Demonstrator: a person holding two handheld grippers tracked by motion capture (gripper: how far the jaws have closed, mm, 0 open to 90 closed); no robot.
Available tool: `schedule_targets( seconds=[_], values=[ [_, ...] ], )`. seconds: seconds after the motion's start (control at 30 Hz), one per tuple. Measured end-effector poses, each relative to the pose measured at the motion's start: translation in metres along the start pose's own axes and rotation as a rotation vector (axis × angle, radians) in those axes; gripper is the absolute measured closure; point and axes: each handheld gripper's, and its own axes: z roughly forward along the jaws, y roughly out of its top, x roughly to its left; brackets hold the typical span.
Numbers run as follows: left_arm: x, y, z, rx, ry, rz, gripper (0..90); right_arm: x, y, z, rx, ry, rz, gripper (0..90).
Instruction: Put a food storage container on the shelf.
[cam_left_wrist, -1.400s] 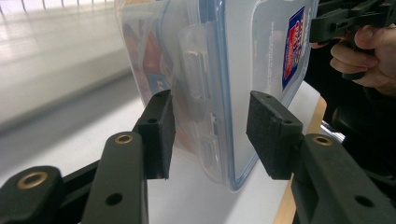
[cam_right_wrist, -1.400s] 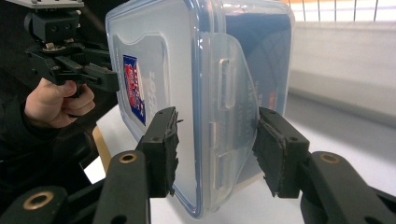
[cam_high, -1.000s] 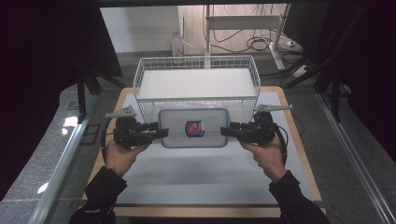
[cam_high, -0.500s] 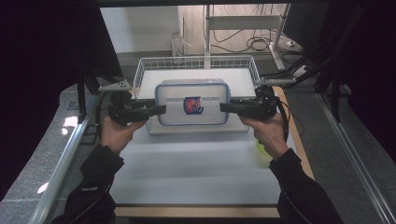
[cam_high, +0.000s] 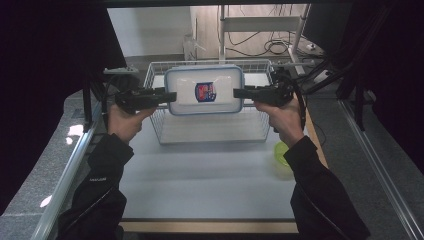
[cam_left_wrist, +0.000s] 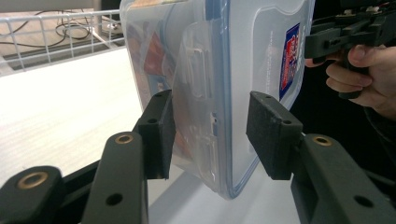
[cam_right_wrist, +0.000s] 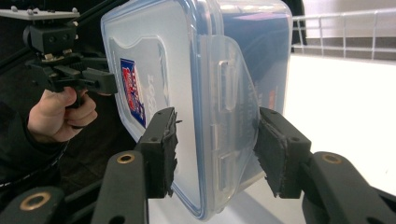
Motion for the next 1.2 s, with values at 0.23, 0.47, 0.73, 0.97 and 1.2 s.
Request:
schedule_targets(
  seconds=[0.23,0.47,0.73,0.97,1.2],
  values=[
    [0.014,0.009,0.011,-0.02,-0.006,-0.033,52.7,-0.012,0.012,0.007,-0.006,-0.015,0.026,49.7],
    [0.024,0.013,0.026,-0.008,0.001,-0.057,52.4,-0.029,0.013,0.012,-0.005,-0.026,0.057,49.0],
    [0.029,0.009,0.037,0.005,0.002,-0.065,52.1,-0.039,0.01,0.014,0.008,-0.046,0.073,48.3],
    [0.029,0.006,0.04,-0.008,0.018,-0.039,50.8,-0.043,0.009,0.015,0.008,-0.049,0.073,47.5],
    [0.03,0.007,0.039,-0.024,0.052,-0.035,46.9,-0.041,0.012,0.019,0.006,-0.101,0.049,43.8]
  ],
)
